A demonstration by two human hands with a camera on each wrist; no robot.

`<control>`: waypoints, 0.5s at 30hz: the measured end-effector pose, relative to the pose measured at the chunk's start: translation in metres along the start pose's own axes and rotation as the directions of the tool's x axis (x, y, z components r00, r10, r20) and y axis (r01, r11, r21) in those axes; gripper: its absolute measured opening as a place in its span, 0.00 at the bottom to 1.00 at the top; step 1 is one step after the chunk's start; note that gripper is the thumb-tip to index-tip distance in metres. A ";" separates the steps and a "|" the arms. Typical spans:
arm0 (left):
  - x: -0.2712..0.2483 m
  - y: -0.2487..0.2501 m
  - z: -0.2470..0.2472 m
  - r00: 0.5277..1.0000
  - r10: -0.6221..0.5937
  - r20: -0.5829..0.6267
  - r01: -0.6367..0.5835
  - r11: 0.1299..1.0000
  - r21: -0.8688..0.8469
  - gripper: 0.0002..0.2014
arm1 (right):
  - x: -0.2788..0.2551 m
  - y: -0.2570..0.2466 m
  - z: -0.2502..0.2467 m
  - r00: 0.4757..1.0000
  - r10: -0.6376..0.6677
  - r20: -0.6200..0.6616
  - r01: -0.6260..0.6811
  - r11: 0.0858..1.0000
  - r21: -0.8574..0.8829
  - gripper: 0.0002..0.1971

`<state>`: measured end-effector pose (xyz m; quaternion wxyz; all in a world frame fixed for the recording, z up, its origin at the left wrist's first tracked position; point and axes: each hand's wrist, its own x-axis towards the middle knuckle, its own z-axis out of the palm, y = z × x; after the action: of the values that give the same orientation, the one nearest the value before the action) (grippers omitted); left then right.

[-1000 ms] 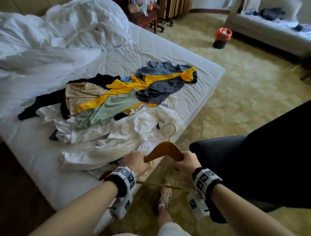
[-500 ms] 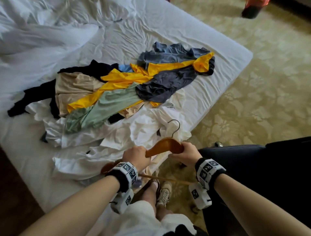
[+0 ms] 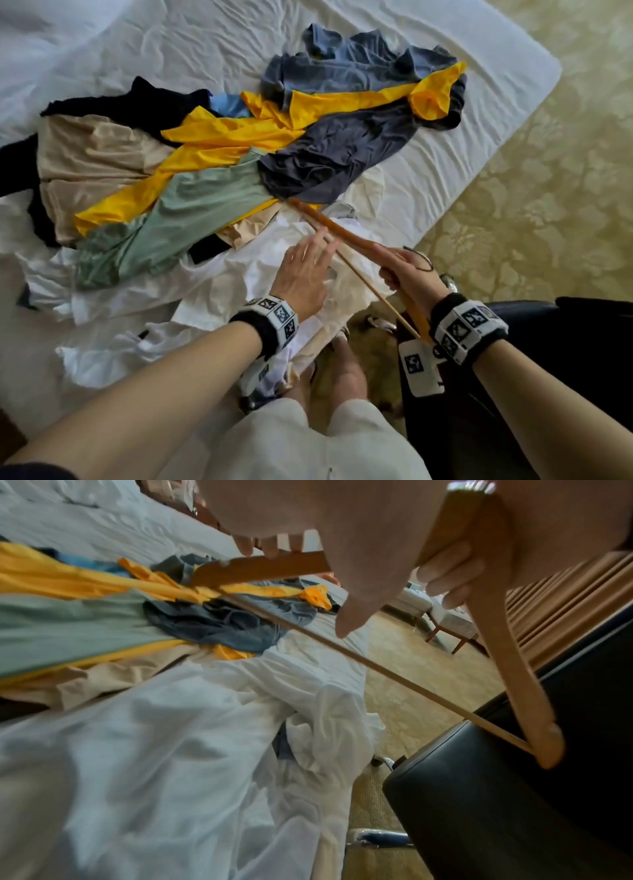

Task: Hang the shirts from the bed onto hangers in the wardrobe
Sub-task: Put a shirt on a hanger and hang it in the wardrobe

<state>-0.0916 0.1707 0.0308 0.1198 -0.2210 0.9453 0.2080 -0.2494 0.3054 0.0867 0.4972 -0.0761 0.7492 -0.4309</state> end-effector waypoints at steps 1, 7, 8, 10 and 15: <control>0.007 0.000 0.008 1.000 -0.016 0.018 0.016 0.999 -0.035 0.39 | 0.012 0.007 -0.005 0.996 -0.043 -0.082 0.037 0.997 -0.070 0.21; 0.038 -0.001 0.068 0.915 -0.259 0.310 0.355 0.880 -0.315 0.18 | 0.082 0.066 -0.007 0.977 -0.052 -0.205 -0.031 0.924 -0.382 0.25; 0.043 0.000 0.079 0.902 -0.268 0.337 0.382 0.859 -0.340 0.18 | 0.090 0.074 -0.002 0.979 -0.043 -0.197 -0.039 0.919 -0.392 0.26; 0.054 0.005 0.099 0.901 -0.265 0.344 0.391 0.839 -0.378 0.19 | 0.107 0.092 0.008 0.983 0.014 -0.183 -0.085 0.919 -0.386 0.27; 0.079 0.012 0.131 0.880 -0.312 0.357 0.444 0.806 -0.392 0.14 | 0.128 0.124 0.024 0.987 0.039 -0.156 -0.123 0.813 -0.569 0.25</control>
<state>-0.1485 0.2102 -0.1063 0.2334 -0.3973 0.7780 0.4272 -0.2546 0.2987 -0.0926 0.4161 -0.1611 0.8793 -0.1667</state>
